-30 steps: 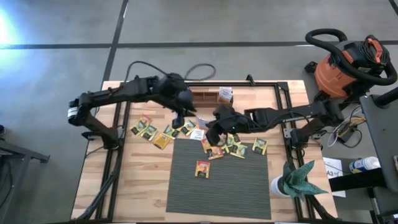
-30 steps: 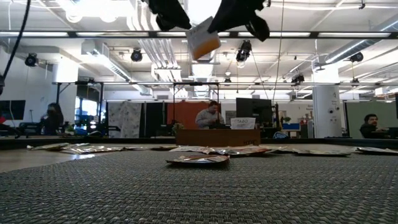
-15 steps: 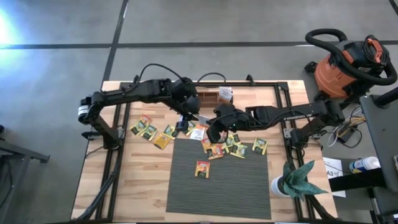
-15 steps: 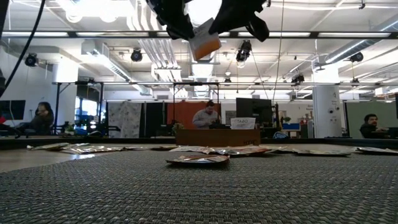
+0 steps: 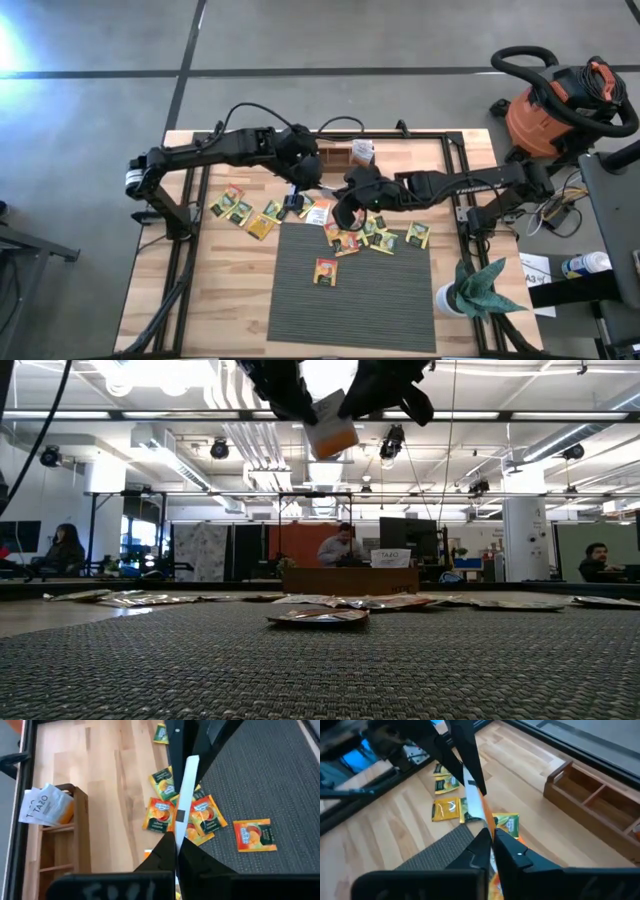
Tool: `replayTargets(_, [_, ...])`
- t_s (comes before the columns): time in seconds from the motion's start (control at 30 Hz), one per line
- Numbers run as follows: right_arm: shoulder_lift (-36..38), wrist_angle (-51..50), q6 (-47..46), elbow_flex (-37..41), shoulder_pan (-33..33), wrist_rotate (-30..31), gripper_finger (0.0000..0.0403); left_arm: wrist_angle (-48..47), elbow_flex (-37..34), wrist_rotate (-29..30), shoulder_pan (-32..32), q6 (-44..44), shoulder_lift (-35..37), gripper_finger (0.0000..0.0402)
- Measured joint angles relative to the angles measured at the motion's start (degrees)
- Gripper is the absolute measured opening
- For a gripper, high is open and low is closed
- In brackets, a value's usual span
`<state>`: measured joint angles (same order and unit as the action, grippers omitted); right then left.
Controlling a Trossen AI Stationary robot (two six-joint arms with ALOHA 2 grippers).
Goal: Pick & Place Tea
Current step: Put the white tea bag into the right section of the wooden organizer
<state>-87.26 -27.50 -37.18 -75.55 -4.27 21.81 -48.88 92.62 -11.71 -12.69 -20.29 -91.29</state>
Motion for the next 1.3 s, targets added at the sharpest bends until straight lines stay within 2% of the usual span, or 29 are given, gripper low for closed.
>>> replayTargets(0.27, [0.1, -6.9, 5.7, -1.9, 0.0, -0.9, 0.0135, 0.4, 0.0, 0.7, -0.3, -0.9, -1.4, 0.0001])
replayTargets(0.4, [0.1, -7.1, 13.6, -3.4, 0.0, -0.9, 0.0179, 0.5, -0.1, 0.7, -0.3, -0.3, -3.6, 0.0])
replayTargets(0.5, [0.0, -7.1, 19.3, -4.0, -0.1, -0.9, 0.0197, 1.4, -0.1, 1.0, 0.0, 0.9, -4.9, 0.0])
replayTargets(0.7, [-0.1, -9.3, 25.2, -4.0, 0.0, -0.9, 0.0203, 3.9, -0.1, 0.9, 0.1, 2.3, -5.7, 0.0])
replayTargets(1.0, [-0.1, -9.7, 26.9, -3.9, 3.8, -2.8, 0.0201, 6.8, -0.1, 0.4, 1.9, 3.3, -7.6, 0.0])
replayTargets(1.17, [-0.8, -10.0, 26.9, -3.9, 5.9, -10.8, 0.0188, 7.2, 0.2, 0.4, 2.7, 3.4, -8.8, 0.0])
replayTargets(1.3, [-1.7, -11.3, 27.1, -3.8, 6.0, -11.8, 0.0174, 7.7, 1.4, 0.4, 2.6, 3.3, -9.1, 0.0])
